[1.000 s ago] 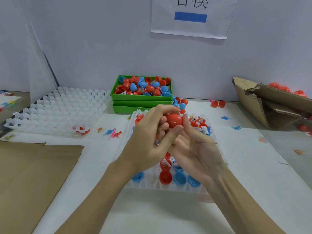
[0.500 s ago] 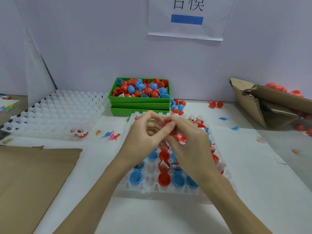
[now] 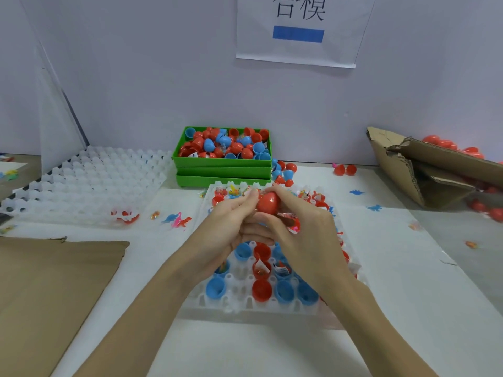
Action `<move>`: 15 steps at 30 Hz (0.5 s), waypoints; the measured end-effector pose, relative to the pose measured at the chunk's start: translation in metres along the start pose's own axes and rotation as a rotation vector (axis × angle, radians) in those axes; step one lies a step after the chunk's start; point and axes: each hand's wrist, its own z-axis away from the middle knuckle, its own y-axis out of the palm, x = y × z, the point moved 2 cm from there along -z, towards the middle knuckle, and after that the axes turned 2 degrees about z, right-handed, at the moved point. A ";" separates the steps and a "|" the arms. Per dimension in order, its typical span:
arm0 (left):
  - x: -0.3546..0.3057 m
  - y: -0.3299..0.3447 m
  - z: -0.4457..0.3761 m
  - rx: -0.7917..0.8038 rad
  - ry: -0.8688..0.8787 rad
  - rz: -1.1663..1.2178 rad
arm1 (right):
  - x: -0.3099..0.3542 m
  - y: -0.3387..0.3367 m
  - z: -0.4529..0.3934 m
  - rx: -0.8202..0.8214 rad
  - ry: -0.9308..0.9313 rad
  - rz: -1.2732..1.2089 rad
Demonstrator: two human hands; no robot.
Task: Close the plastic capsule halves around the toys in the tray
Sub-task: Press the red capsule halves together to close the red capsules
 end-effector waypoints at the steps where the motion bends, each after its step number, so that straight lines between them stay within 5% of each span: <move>1: 0.000 0.001 0.000 -0.006 0.002 -0.012 | -0.001 0.000 0.000 -0.002 -0.001 0.006; 9: 0.008 -0.001 -0.003 -0.106 0.125 -0.056 | -0.006 0.005 0.001 0.114 0.032 -0.052; 15: 0.003 0.006 -0.004 -0.184 0.170 -0.037 | -0.006 -0.018 -0.018 -0.020 0.239 -0.249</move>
